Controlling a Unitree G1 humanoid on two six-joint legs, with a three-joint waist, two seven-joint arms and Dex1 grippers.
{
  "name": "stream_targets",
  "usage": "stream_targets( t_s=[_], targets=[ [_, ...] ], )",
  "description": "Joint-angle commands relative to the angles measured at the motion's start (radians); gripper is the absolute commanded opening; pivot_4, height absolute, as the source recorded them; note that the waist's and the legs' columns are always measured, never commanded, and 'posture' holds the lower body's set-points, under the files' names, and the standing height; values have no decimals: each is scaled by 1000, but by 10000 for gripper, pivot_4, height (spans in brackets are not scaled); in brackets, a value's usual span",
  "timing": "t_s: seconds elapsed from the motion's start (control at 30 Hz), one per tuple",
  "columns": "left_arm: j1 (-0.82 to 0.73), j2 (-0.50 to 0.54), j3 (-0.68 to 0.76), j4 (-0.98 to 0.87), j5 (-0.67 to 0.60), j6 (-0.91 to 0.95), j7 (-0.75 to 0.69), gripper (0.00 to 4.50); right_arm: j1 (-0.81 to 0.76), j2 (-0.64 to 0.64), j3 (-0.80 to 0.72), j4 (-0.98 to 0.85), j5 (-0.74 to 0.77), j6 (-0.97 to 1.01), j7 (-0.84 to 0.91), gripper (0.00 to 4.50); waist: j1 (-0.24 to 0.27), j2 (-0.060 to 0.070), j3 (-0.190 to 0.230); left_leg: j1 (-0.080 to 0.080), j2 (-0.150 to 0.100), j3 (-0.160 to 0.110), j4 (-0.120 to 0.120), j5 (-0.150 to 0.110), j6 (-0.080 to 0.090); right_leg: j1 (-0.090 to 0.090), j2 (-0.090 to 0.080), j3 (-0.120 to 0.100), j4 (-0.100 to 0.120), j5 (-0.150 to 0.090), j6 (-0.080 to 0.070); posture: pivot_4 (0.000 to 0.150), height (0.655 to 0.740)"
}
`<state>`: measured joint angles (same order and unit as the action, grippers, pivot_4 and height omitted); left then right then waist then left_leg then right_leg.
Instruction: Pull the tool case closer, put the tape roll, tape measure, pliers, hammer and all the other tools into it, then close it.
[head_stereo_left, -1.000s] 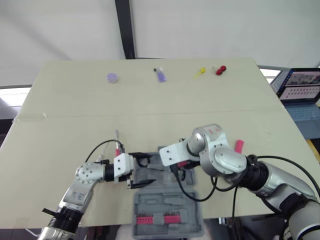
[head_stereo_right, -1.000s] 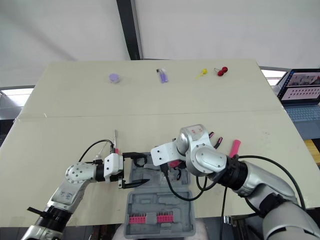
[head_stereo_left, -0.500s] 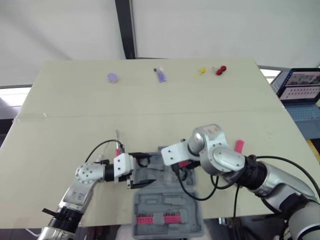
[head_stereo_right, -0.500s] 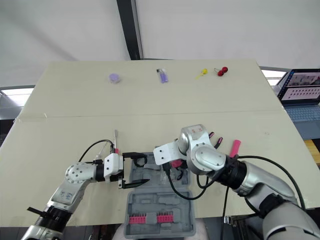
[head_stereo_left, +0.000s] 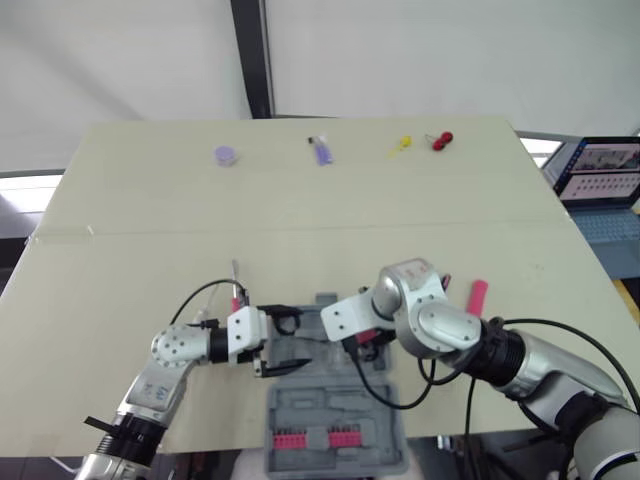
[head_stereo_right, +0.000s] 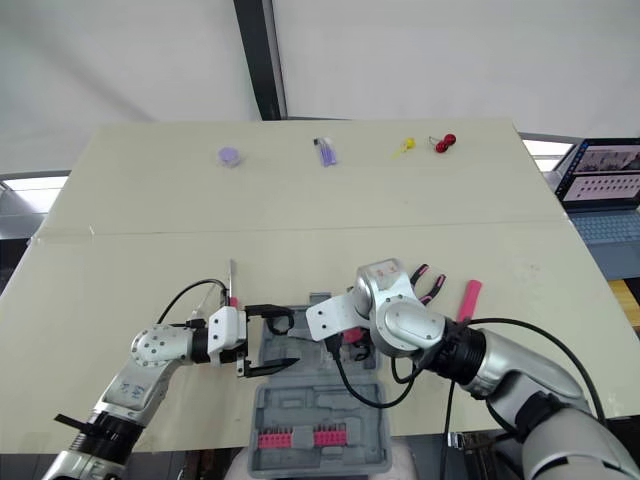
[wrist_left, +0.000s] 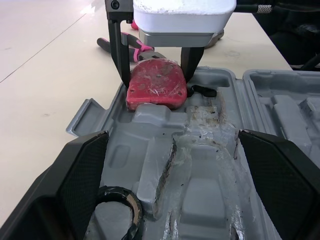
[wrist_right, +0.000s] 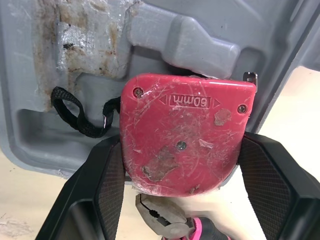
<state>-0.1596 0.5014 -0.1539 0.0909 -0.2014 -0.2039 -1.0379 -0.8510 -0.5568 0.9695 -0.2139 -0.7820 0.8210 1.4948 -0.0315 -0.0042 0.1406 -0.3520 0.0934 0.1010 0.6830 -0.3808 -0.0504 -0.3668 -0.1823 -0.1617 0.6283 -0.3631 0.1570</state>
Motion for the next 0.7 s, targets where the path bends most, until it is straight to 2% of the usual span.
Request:
stream_targets(
  t_s=[0.03,0.7],
  targets=[
    [2,3,2,-29,-4,-5,4,45000,37,-4,-14,0,-20,-21,-7,28288,1,0,0,0,0,0,0,0,0,0,0,0,0,0,0,1500,7400],
    [-1,4,2,-26,-6,-4,0,45000,155,-34,-154,1,-58,-161,-70,28288,4,-1,-1,0,0,0,0,0,0,3,0,0,0,0,0,1500,7400]
  ],
)
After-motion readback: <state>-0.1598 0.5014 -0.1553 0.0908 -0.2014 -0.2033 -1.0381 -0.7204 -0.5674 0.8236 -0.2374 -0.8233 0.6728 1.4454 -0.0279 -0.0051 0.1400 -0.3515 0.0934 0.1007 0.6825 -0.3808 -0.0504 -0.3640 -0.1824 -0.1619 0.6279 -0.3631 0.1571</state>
